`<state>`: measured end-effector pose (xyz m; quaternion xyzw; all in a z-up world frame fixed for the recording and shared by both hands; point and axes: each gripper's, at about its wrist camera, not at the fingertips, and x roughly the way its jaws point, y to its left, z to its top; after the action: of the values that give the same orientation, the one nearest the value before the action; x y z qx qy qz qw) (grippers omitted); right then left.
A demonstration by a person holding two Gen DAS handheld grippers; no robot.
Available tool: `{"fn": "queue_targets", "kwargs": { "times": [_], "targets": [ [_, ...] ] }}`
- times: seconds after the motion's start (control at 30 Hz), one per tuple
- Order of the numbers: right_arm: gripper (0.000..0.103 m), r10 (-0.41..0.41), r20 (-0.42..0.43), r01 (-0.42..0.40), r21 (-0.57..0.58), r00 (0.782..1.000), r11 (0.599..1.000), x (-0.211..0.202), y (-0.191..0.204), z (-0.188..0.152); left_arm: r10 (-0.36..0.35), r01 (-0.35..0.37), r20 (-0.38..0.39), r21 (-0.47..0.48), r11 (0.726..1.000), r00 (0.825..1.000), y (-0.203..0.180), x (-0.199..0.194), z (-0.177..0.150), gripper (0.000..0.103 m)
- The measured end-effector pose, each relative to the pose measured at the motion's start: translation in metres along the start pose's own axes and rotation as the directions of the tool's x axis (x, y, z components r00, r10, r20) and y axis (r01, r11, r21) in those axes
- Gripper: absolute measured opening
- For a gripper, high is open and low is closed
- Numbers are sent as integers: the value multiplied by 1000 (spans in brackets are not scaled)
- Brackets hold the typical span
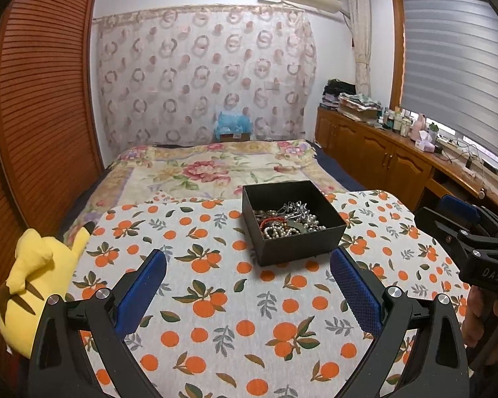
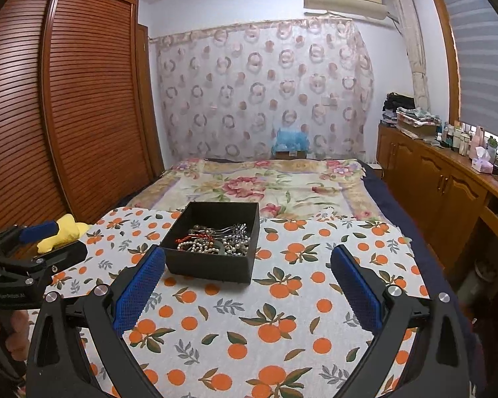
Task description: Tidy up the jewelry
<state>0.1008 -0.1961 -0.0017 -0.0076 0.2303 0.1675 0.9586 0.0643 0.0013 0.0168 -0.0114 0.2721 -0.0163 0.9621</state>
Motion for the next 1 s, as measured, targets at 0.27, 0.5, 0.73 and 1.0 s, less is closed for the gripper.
{"fn": "queue_targets", "kwargs": {
  "times": [0.27, 0.5, 0.73, 1.0],
  "targets": [
    [100, 2, 0, -2, -1, 1000, 1000, 0, 1, 1, 1, -1, -2, -2, 1000, 1000, 2, -4, -3, 95],
    [100, 1, 0, -1, -2, 1000, 1000, 0, 1, 1, 0, 0, -1, -2, 1000, 1000, 1, -4, -3, 95],
    [100, 0, -1, 0, 2, 1000, 1000, 0, 3, -1, 1, -1, -2, -2, 1000, 1000, 1, -4, -3, 95],
    [100, 1, -1, -1, 1, 1000, 1000, 0, 3, -1, 2, -2, -2, -2, 1000, 1000, 1, -4, -3, 95]
  ]
}}
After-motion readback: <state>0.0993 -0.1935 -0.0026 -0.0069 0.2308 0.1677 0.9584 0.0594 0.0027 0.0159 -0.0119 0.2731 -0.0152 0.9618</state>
